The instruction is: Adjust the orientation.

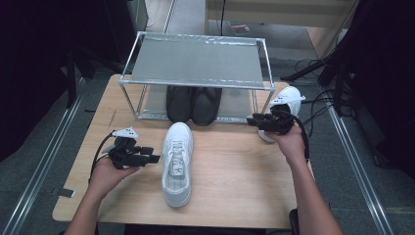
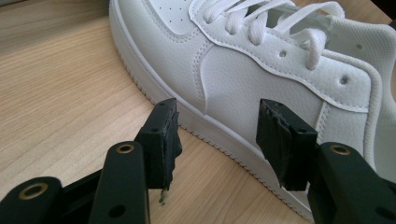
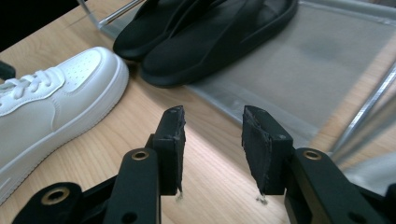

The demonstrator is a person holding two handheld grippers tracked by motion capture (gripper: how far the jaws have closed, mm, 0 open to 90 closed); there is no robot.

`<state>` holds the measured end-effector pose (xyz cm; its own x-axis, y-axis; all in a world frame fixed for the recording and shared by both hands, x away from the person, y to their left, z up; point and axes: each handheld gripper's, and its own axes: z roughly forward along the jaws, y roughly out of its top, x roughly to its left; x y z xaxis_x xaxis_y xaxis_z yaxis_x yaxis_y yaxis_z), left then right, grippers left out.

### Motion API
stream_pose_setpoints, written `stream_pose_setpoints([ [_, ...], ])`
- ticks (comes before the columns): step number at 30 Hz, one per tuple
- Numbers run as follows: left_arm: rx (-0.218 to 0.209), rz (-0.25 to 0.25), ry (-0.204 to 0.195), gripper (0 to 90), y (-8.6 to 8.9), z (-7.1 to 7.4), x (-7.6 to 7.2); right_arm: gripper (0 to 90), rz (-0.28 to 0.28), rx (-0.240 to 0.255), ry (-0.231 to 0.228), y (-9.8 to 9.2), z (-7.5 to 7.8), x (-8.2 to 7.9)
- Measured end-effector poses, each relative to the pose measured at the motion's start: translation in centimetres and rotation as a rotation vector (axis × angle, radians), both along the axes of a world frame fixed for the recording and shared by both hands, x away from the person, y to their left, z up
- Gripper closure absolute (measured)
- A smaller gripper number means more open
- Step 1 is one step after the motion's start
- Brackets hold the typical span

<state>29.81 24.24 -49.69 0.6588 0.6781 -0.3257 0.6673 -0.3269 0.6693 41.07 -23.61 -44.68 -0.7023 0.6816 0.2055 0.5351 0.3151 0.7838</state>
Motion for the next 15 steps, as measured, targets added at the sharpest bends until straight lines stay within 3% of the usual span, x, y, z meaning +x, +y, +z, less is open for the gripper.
stream_pose_setpoints([
  [5,-0.004,0.000,0.003,48.9,0.1,0.0,-0.2,62.4,-0.031,0.044,-0.005,-1.4,0.3,0.3],
  [7,-0.004,-0.003,0.001,48.9,0.1,0.0,-0.3,62.3,-0.038,0.005,-0.009,-1.6,0.7,0.5],
  [12,0.002,0.000,0.000,48.9,0.2,0.0,-0.3,62.3,-0.073,-0.030,-0.030,-3.0,1.0,0.6],
  [15,0.004,0.000,-0.001,48.8,0.2,0.0,-0.3,62.3,-0.088,-0.063,-0.013,-3.8,0.6,0.8],
])
